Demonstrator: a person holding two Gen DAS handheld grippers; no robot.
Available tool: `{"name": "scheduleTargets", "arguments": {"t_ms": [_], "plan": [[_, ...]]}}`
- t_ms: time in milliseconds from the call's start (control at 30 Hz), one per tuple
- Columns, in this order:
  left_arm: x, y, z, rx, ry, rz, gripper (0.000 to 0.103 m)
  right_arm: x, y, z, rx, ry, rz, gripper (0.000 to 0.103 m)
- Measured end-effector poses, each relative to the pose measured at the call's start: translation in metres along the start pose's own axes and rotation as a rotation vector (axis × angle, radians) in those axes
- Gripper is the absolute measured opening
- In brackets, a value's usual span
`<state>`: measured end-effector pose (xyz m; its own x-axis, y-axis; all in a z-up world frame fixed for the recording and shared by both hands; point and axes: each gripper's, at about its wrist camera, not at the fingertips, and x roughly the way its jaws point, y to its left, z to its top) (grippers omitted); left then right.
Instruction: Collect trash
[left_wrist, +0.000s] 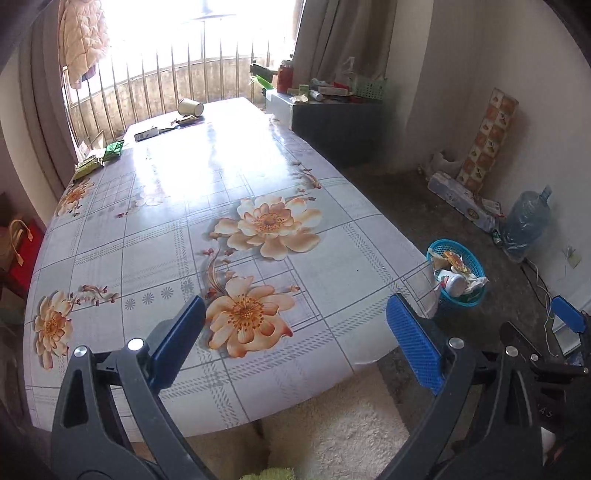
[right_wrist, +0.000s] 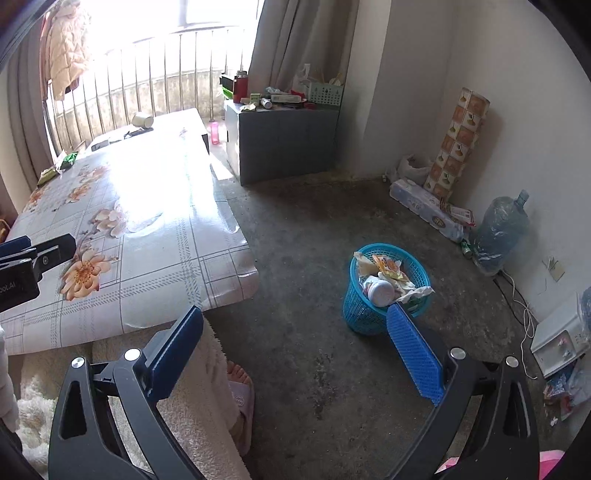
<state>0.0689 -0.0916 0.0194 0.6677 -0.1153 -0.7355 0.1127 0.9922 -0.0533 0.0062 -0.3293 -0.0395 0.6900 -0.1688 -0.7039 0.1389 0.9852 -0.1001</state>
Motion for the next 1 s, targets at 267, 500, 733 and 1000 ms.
{"name": "scheduleTargets", "arguments": {"t_ms": [267, 500, 733, 1000], "plan": [[-0.014, -0.002, -0.024, 0.019, -0.002, 0.07, 0.094, -0.009, -0.003, -0.005, 0.018, -0.004, -0.033, 0.097], [-0.024, 0.009, -0.033, -0.013, 0.002, 0.114, 0.094, -0.013, -0.015, -0.007, 0.045, -0.018, -0.039, 0.097], [-0.028, 0.015, -0.039, -0.03, 0.021, 0.133, 0.094, -0.015, -0.021, -0.008, 0.048, -0.028, -0.032, 0.097], [-0.031, 0.013, -0.039, -0.033, 0.011, 0.138, 0.094, -0.016, -0.026, -0.01, 0.046, -0.037, -0.028, 0.097]]}}
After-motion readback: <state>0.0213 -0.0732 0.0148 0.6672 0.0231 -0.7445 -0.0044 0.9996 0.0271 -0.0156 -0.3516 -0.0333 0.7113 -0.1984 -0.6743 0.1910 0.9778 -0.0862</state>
